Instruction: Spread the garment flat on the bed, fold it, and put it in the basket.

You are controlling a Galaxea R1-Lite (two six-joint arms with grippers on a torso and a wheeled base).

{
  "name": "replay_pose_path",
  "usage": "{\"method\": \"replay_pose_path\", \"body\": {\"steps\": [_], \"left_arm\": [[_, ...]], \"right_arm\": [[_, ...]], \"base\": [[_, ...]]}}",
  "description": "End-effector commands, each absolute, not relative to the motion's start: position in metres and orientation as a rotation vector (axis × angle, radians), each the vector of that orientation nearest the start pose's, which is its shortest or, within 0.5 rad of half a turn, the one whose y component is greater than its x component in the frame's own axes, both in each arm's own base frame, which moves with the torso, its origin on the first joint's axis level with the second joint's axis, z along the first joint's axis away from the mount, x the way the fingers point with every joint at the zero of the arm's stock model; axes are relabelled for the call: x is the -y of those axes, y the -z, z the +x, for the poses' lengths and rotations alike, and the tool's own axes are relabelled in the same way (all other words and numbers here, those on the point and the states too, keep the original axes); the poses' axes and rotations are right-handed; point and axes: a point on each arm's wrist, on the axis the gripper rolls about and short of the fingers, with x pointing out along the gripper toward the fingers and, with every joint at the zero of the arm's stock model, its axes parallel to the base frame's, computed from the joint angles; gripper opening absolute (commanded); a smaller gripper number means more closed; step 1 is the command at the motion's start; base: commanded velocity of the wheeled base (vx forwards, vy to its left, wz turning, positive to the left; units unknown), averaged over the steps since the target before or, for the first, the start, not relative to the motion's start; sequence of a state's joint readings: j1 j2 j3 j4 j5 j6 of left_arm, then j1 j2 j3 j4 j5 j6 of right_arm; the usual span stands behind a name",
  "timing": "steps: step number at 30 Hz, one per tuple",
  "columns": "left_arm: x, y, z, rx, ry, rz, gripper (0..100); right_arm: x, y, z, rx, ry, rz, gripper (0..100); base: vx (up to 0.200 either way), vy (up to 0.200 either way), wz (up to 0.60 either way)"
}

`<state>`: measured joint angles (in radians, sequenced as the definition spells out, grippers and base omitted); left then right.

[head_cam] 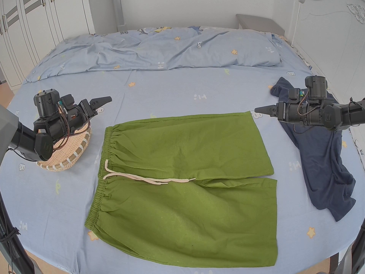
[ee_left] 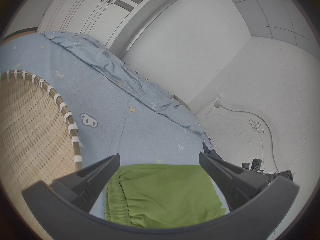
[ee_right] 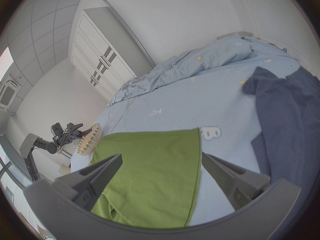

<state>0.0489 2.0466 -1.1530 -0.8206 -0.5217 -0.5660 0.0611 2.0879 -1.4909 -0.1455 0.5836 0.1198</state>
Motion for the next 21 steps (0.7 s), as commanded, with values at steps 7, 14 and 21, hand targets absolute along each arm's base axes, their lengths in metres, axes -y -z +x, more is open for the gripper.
{"method": "replay_pose_path", "body": {"steps": [7,14,21], "left_arm": [[0.0,-0.162,0.291,-0.372,0.392,-0.696,100],[0.003,-0.141,0.232,-0.49,0.347,-0.835,100],[0.006,-0.111,0.186,-0.618,0.311,-0.869,100]], "right_arm": [[-0.026,-0.172,0.298,-0.651,-0.572,0.316,100],[-0.023,-0.146,0.251,-0.677,-0.565,0.326,100],[-0.021,-0.138,0.202,-0.691,-0.555,0.355,100]], "base": [[0.0,0.0,0.0],[0.0,0.0,0.0],[0.0,0.0,0.0]]}}
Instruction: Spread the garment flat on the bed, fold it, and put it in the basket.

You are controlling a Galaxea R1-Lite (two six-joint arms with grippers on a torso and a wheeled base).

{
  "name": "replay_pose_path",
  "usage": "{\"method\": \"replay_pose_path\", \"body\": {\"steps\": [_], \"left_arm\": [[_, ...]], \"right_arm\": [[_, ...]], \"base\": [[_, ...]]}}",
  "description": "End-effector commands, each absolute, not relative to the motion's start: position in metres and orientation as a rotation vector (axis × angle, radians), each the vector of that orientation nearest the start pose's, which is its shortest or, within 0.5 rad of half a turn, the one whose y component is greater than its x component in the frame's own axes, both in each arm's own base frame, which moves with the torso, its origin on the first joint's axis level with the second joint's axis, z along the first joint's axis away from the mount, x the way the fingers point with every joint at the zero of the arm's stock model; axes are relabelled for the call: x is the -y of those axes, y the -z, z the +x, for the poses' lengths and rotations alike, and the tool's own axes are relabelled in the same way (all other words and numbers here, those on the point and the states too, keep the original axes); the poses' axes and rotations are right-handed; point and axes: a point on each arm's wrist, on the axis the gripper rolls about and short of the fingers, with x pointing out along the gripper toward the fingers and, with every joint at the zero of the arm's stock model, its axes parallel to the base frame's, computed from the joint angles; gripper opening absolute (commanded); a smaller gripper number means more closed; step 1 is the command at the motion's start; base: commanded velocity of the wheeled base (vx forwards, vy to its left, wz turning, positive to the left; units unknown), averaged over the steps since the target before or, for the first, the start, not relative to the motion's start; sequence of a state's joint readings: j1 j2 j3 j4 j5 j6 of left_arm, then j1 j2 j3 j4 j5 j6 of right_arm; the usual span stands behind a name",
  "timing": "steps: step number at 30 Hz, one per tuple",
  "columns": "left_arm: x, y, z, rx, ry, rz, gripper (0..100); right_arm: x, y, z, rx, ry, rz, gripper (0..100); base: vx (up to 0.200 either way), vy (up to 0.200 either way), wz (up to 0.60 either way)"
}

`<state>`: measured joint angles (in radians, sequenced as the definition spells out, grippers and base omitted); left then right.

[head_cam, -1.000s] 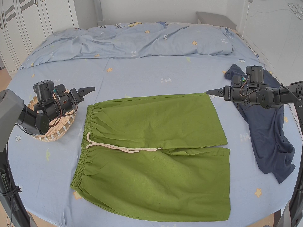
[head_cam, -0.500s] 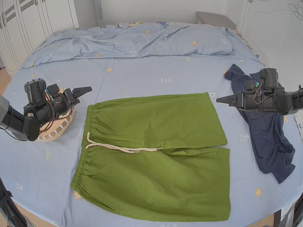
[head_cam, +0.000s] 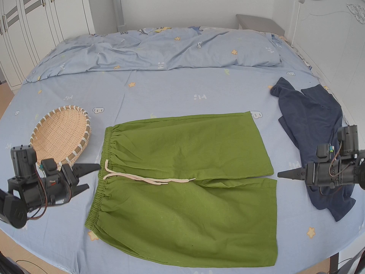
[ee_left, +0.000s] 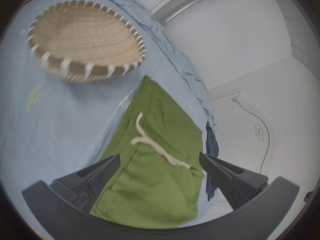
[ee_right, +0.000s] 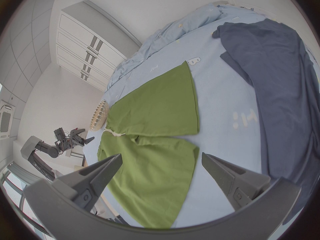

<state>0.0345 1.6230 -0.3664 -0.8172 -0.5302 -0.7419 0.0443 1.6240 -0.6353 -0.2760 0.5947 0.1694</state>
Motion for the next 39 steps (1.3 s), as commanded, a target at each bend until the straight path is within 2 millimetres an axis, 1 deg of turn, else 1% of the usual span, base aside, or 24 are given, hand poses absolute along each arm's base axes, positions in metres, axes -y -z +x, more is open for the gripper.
{"method": "replay_pose_path", "body": {"steps": [1,2,3,5,7,8,13,14,19,22,23,28,34,39], "left_arm": [[0.007,-0.102,0.171,-0.659,0.319,-0.879,100],[0.007,-0.101,0.17,-0.662,0.319,-0.88,100],[0.007,-0.097,0.162,-0.687,0.326,-0.887,100],[0.008,-0.089,0.153,-0.727,0.321,-0.895,100],[0.008,-0.089,0.153,-0.727,0.321,-0.895,100],[0.008,-0.083,0.15,-0.752,0.318,-0.875,100],[0.006,-0.073,0.15,-0.795,0.309,-0.826,100],[0.007,-0.065,0.151,-0.834,0.3,-0.817,100],[0.004,-0.045,0.16,-0.927,0.263,-0.788,100],[0.001,-0.043,0.16,-0.924,0.256,-0.769,100],[-0.004,-0.044,0.159,-0.91,0.245,-0.768,100],[-0.006,-0.043,0.161,-0.903,0.239,-0.764,100],[-0.011,-0.042,0.17,-0.891,0.221,-0.777,100],[-0.012,-0.037,0.176,-0.898,0.218,-0.781,100]], "right_arm": [[-0.02,-0.135,0.193,-0.698,-0.552,0.357,100],[-0.02,-0.135,0.193,-0.697,-0.554,0.357,100],[-0.02,-0.134,0.187,-0.701,-0.561,0.359,100],[-0.021,-0.131,0.183,-0.709,-0.579,0.36,100],[-0.021,-0.131,0.183,-0.709,-0.579,0.36,100],[-0.022,-0.132,0.184,-0.708,-0.584,0.357,100],[-0.022,-0.131,0.182,-0.712,-0.585,0.358,100],[-0.022,-0.13,0.182,-0.714,-0.585,0.359,100],[-0.022,-0.13,0.182,-0.716,-0.587,0.358,100],[-0.022,-0.13,0.182,-0.717,-0.586,0.359,100],[-0.022,-0.13,0.182,-0.719,-0.585,0.359,100],[-0.022,-0.128,0.183,-0.724,-0.583,0.362,100],[-0.022,-0.129,0.182,-0.723,-0.585,0.359,100],[-0.022,-0.129,0.182,-0.721,-0.583,0.361,100]], "base": [[0.0,0.0,0.0],[0.0,0.0,0.0],[0.0,0.0,0.0],[0.0,0.0,0.0],[0.0,0.0,0.0],[0.0,0.0,0.0],[0.0,0.0,0.0],[0.0,0.0,0.0],[0.0,0.0,0.0],[0.0,0.0,0.0],[0.0,0.0,0.0],[0.0,0.0,0.0],[0.0,0.0,0.0],[0.0,0.0,0.0]]}}
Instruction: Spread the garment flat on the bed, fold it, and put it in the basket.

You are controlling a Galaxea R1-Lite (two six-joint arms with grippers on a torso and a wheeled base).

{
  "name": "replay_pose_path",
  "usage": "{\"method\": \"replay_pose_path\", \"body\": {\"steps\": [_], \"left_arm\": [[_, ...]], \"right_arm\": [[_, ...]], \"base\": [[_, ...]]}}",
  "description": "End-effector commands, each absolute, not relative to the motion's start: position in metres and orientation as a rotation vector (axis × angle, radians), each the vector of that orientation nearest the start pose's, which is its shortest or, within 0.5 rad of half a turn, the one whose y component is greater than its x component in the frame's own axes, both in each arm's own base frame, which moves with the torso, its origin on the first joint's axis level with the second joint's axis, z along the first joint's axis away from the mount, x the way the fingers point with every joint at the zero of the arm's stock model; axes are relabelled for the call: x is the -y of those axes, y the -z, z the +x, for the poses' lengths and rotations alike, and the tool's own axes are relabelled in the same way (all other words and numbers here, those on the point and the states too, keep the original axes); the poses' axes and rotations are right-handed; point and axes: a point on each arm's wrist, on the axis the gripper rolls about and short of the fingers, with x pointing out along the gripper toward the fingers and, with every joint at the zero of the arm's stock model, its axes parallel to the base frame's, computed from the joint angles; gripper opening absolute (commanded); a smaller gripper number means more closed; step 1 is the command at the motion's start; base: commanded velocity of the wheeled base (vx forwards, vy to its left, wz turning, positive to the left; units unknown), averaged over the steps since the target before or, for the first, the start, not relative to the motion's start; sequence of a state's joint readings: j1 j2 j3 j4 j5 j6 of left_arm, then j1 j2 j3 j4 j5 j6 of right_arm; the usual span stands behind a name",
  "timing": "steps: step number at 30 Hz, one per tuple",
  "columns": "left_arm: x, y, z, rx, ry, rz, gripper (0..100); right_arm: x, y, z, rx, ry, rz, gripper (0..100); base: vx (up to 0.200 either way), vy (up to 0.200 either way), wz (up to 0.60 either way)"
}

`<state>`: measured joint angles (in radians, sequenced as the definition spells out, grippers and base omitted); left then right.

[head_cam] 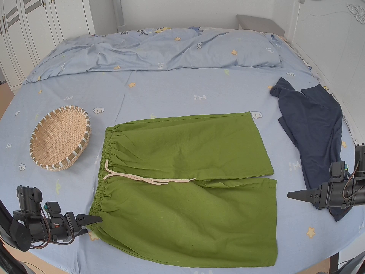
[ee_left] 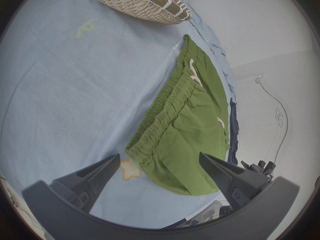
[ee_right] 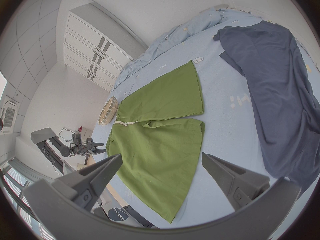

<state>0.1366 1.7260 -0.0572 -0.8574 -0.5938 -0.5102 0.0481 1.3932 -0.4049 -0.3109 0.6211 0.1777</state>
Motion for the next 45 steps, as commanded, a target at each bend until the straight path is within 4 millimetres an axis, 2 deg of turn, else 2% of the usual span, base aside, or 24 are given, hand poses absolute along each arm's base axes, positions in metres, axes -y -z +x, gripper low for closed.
{"method": "replay_pose_path", "body": {"steps": [1,13,14,24,29,36,39,45], "left_arm": [[-0.012,-0.035,0.177,-0.895,0.218,-0.781,100],[-0.012,-0.024,0.19,-0.841,0.239,-0.767,100],[-0.013,-0.024,0.191,-0.836,0.238,-0.767,0],[-0.014,-0.025,0.184,-0.832,0.225,-0.769,0],[-0.017,-0.03,0.179,-0.814,0.208,-0.771,0],[-0.015,-0.028,0.173,-0.869,0.205,-0.76,0],[-0.013,-0.025,0.171,-0.902,0.214,-0.74,0],[-0.015,-0.024,0.171,-0.898,0.219,-0.712,0]], "right_arm": [[-0.022,-0.129,0.182,-0.721,-0.583,0.361,100],[-0.021,-0.13,0.182,-0.713,-0.579,0.36,100],[-0.021,-0.13,0.182,-0.713,-0.579,0.36,100],[-0.02,-0.127,0.181,-0.728,-0.573,0.366,100],[-0.02,-0.112,0.164,-0.788,-0.573,0.379,100],[-0.023,-0.071,0.119,-0.969,-0.592,0.36,100],[-0.026,-0.061,0.105,-1.038,-0.619,0.347,100],[-0.034,-0.049,0.096,-1.147,-0.689,0.324,100]], "base": [[0.0,0.0,0.0],[0.0,0.0,0.0],[0.0,0.0,0.0],[0.0,0.0,0.0],[0.0,0.0,0.0],[0.0,0.0,0.0],[0.0,0.0,0.0],[0.0,0.0,0.0]]}}
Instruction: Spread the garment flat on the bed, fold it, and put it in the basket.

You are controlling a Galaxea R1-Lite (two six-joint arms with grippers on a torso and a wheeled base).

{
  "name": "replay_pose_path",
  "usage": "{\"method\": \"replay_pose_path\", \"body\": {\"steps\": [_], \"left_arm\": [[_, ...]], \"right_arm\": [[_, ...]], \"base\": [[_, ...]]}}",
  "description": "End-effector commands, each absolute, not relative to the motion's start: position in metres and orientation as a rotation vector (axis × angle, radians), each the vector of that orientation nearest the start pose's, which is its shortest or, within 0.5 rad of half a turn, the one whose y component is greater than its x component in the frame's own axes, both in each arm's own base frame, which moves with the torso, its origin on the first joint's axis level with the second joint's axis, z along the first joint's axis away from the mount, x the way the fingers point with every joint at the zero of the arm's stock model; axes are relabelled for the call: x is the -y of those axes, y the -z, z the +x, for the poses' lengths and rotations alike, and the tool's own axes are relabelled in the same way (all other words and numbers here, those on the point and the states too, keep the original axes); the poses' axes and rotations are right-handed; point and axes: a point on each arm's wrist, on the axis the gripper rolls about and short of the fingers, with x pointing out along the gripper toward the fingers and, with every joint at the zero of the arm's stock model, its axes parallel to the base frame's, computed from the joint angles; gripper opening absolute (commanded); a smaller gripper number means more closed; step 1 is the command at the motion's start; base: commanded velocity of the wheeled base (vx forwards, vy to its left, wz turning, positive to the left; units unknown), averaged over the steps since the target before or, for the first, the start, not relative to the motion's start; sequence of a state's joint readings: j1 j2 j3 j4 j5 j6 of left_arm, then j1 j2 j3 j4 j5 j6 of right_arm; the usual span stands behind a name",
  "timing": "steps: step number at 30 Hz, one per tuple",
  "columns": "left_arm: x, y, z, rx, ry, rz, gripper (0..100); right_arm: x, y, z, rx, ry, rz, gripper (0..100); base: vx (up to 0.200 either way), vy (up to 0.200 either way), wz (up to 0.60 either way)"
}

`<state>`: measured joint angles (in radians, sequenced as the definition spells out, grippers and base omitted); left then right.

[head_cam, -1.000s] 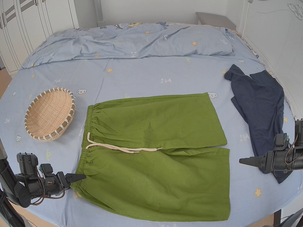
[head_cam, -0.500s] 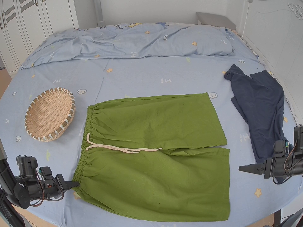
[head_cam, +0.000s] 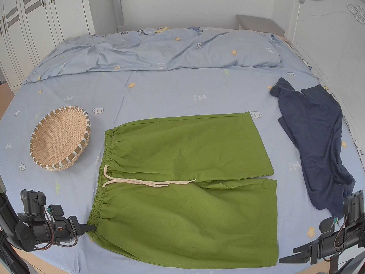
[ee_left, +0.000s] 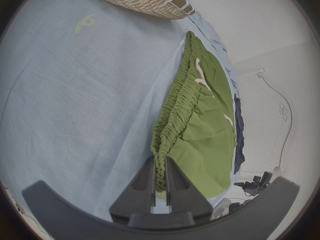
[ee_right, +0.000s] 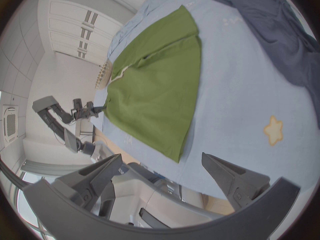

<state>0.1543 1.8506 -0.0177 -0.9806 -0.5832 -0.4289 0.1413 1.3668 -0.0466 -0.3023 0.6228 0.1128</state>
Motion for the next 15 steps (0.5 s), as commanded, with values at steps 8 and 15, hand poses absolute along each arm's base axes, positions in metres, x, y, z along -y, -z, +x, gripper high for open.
{"method": "replay_pose_path", "body": {"steps": [8,15], "left_arm": [[-0.016,-0.024,0.171,-0.891,0.216,-0.714,0],[-0.016,-0.024,0.172,-0.885,0.217,-0.713,0]], "right_arm": [[-0.048,-0.036,0.102,-1.297,-0.773,0.306,100],[-0.053,-0.029,0.115,-1.323,-0.772,0.305,100]], "base": [[0.0,0.0,0.0],[0.0,0.0,0.0]]}}
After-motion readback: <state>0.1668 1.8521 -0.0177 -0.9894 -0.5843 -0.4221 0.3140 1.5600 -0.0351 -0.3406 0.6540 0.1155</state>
